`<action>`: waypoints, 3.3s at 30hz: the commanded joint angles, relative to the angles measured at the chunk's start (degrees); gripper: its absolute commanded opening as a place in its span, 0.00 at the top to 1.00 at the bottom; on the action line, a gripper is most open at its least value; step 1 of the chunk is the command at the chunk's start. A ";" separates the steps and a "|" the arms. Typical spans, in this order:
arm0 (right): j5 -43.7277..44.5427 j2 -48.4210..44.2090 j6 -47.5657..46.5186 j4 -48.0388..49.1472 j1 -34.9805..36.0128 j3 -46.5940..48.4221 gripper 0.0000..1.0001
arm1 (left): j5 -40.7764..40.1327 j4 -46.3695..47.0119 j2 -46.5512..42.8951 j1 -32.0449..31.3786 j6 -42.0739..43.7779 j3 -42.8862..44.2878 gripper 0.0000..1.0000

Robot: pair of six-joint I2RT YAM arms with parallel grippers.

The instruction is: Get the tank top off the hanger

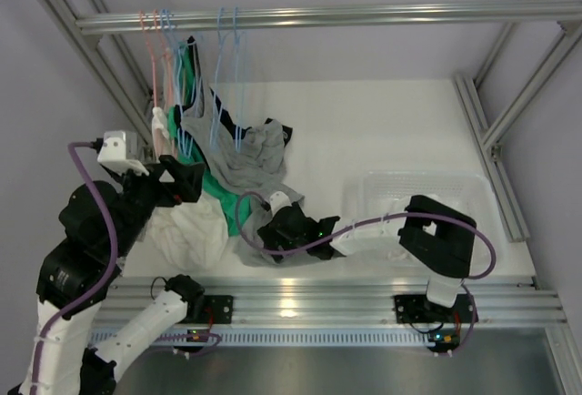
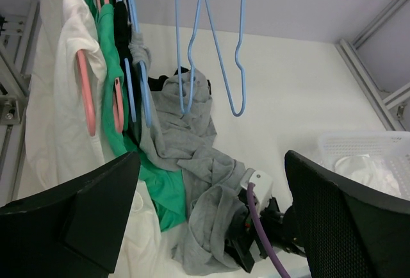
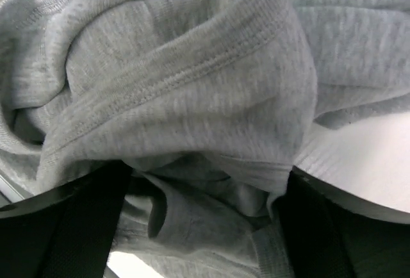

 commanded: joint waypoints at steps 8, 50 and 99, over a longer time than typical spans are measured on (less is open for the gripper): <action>11.17 -11.38 7.32 -5.60 0.75 -6.00 0.86 | -2.96 1.20 2.05 -0.12 1.51 -6.47 0.01; 52.03 -53.57 -23.70 -38.65 -4.70 42.17 1.00 | -8.68 5.95 -8.85 -0.12 -0.77 -22.55 0.01; 34.64 -62.09 7.34 -53.33 -35.20 2.77 0.01 | -16.92 3.40 22.87 0.06 1.67 16.26 0.01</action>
